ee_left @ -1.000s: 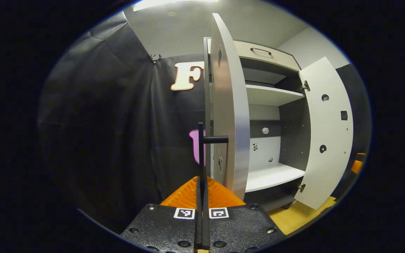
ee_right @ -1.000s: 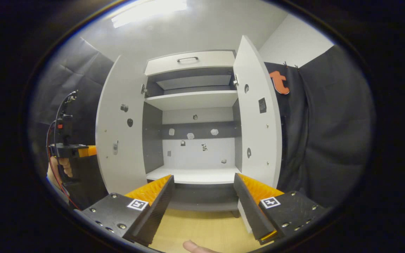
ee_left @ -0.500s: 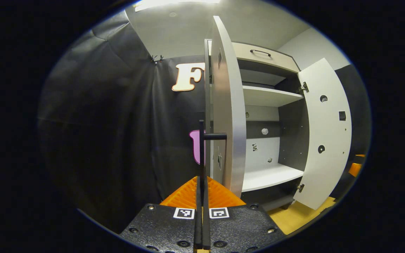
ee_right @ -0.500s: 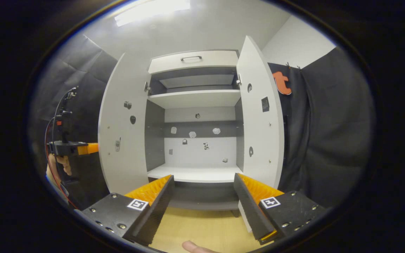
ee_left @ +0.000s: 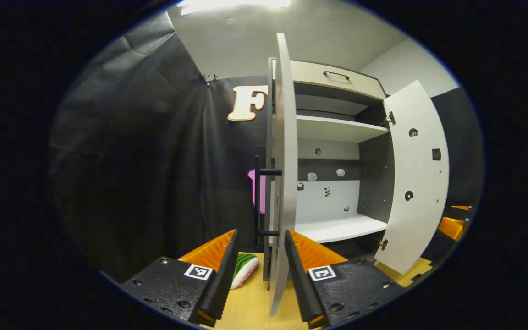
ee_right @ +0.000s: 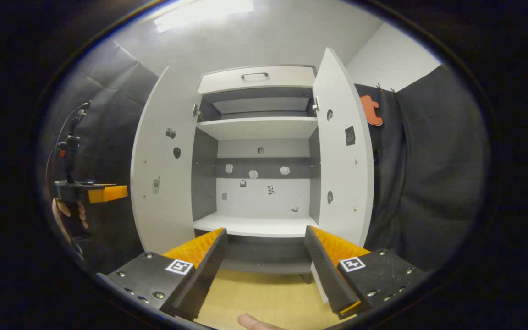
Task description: Open the right door of the double-door shoe cabinet with the right hand, and open the left door with the left hand.
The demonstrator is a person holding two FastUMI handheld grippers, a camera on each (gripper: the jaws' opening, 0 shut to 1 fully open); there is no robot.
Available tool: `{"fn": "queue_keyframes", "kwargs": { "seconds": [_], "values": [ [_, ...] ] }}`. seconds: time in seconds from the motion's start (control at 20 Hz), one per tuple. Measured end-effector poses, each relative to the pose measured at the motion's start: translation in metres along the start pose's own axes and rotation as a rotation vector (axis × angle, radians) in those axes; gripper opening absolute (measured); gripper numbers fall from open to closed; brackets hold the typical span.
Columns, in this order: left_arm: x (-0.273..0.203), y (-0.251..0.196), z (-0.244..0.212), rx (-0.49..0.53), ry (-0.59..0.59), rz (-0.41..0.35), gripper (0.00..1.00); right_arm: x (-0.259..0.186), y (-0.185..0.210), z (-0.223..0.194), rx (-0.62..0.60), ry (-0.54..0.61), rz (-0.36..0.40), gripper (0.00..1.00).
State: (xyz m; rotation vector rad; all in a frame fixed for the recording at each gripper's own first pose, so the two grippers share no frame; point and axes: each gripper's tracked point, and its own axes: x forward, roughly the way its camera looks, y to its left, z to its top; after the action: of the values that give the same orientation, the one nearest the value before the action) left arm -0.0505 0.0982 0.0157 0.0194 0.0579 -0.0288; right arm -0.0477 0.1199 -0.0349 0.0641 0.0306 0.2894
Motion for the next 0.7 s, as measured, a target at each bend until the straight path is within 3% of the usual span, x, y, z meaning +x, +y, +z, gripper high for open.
{"fn": "queue_keyframes", "kwargs": {
  "seconds": [0.05,0.1,0.15,0.25,0.7],
  "values": [
    [-0.005,-0.001,0.002,0.013,-0.005,0.009,0.67,0.000,0.001,-0.001,0.001,0.002,0.002,1.00],
    [-0.011,-0.005,0.002,0.017,-0.004,0.006,0.79,0.001,0.000,-0.001,0.002,0.003,0.000,1.00],
    [-0.016,-0.006,0.002,0.015,0.002,0.011,0.81,0.001,0.000,-0.002,0.004,0.003,-0.003,1.00],
    [-0.025,-0.008,0.003,0.011,0.004,0.036,0.97,0.001,-0.002,-0.002,0.010,0.004,-0.007,1.00],
    [-0.042,-0.059,0.005,0.025,-0.012,0.011,0.99,-0.006,-0.017,0.005,0.005,-0.010,-0.026,1.00]
  ]
}}
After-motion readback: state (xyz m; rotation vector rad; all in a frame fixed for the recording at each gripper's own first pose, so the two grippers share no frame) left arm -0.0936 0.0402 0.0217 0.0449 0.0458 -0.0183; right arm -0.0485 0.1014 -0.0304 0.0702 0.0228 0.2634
